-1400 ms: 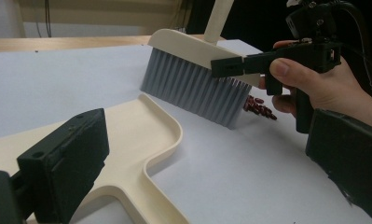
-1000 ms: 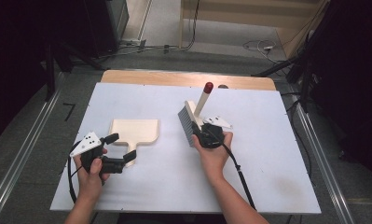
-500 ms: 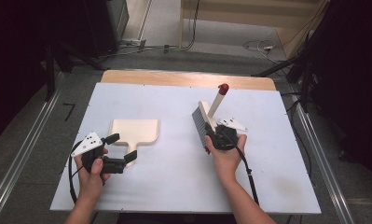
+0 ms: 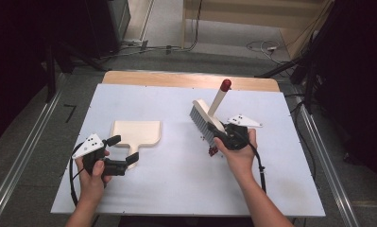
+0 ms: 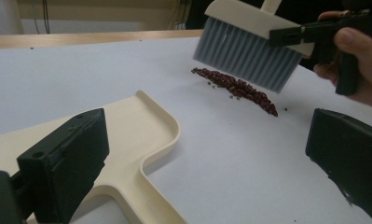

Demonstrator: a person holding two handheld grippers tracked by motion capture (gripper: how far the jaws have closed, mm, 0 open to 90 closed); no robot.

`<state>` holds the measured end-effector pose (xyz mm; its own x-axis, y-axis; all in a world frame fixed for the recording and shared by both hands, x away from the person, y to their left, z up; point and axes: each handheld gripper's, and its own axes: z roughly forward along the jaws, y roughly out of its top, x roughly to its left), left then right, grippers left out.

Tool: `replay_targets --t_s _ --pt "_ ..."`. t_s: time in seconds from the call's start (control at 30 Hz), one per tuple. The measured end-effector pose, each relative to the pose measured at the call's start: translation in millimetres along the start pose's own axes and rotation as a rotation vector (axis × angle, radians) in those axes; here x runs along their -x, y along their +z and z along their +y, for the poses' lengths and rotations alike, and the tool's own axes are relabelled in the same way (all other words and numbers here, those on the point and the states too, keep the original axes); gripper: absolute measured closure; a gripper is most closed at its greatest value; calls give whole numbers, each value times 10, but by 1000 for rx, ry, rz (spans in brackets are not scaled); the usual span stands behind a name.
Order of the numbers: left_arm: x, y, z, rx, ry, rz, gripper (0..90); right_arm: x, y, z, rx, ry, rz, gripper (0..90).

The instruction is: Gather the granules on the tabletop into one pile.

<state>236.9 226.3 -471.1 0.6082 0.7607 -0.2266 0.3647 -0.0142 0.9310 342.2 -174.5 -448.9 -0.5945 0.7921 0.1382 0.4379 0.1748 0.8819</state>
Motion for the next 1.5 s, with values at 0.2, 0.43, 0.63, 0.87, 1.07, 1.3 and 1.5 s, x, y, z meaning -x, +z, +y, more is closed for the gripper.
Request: replay_targets --t_s 0.2,0.43,0.63,0.87,1.07,1.3,1.5 --pt "-1 15 -3 -3 -2 2 0 214 -336 96 -19 -245 238 658" --pt "11 28 -4 -8 2 3 0 379 -545 -133 -149 -352 443 659" --pt "15 37 -7 -12 1 3 0 523 -439 -368 -198 -346 529 659" --pt "4 36 -12 -15 1 3 0 633 -239 -321 -163 -399 491 658" --pt "4 39 -12 -13 -1 3 0 712 -66 -205 -168 -401 468 658" --pt "5 37 -13 -14 -1 2 0 848 108 -128 -167 -361 455 658" --pt "7 42 -14 -13 -1 2 0 888 194 -53 -167 -363 442 658"
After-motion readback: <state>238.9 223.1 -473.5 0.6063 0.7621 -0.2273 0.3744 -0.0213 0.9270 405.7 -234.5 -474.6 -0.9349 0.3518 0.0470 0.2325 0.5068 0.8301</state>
